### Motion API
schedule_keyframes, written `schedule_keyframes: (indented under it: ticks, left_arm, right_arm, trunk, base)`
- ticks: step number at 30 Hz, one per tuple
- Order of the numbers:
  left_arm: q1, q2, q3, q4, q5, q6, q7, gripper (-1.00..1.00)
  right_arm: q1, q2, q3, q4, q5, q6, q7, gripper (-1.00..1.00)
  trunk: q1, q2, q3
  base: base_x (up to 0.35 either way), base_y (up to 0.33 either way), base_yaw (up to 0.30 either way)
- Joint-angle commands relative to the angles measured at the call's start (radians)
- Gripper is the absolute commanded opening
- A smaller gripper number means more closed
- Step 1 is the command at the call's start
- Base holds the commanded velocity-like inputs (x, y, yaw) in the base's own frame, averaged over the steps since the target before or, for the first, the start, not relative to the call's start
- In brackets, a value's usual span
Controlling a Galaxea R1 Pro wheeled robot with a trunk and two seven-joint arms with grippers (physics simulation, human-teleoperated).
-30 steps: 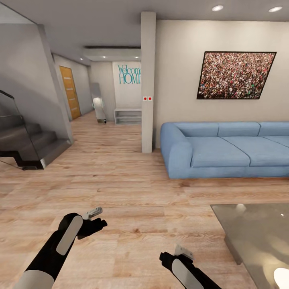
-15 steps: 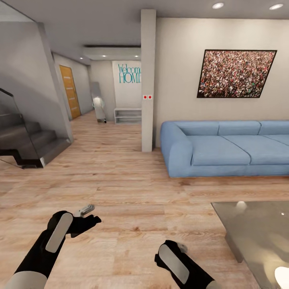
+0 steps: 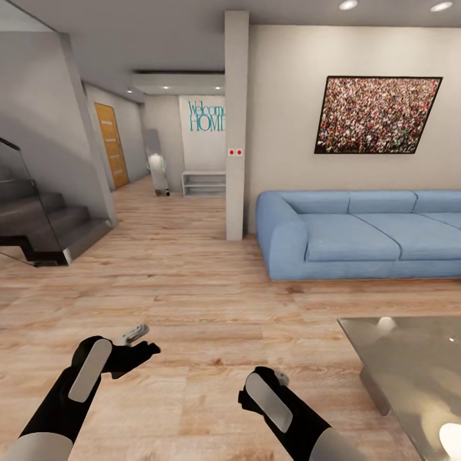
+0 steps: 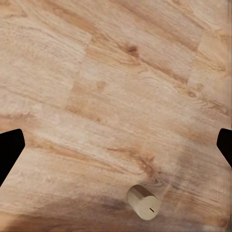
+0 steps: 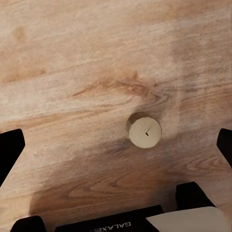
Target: Place each of the two pumpkins and all three candles from the living room inside a cabinet in the living room (use any cabinet), then make sure every cabinet is closed, and position the cauldron so it is next to a table in the living room.
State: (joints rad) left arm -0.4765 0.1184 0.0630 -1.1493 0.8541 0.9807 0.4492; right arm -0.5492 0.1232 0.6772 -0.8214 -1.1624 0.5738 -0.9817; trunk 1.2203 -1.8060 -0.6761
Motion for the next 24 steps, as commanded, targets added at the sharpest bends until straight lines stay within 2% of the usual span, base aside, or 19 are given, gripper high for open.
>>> schedule_keyframes:
  ticks: [1,6,24]
  left_arm:
    - [-0.001,0.001,0.0,0.0,0.017,0.003,0.009,1.0]
    - [-0.001,0.001,0.002,0.0,0.03,0.003,0.009,1.0]
    - [-0.001,0.003,0.004,0.001,0.039,0.003,0.009,1.0]
  right_arm:
    - [-0.001,0.001,0.002,-0.001,-0.005,0.013,-0.007,1.0]
    - [-0.002,0.005,0.002,-0.002,-0.005,0.028,-0.006,1.0]
    - [-0.002,0.004,0.002,-0.002,-0.006,0.032,0.003,1.0]
  trunk:
    - [0.004,-0.008,-0.004]
    - [0.023,-0.043,-0.02]
    - [0.092,-0.169,-0.076]
  base:
    - [0.0,0.0,0.0]
    - [0.0,0.0,0.0]
    - [0.0,0.0,0.0]
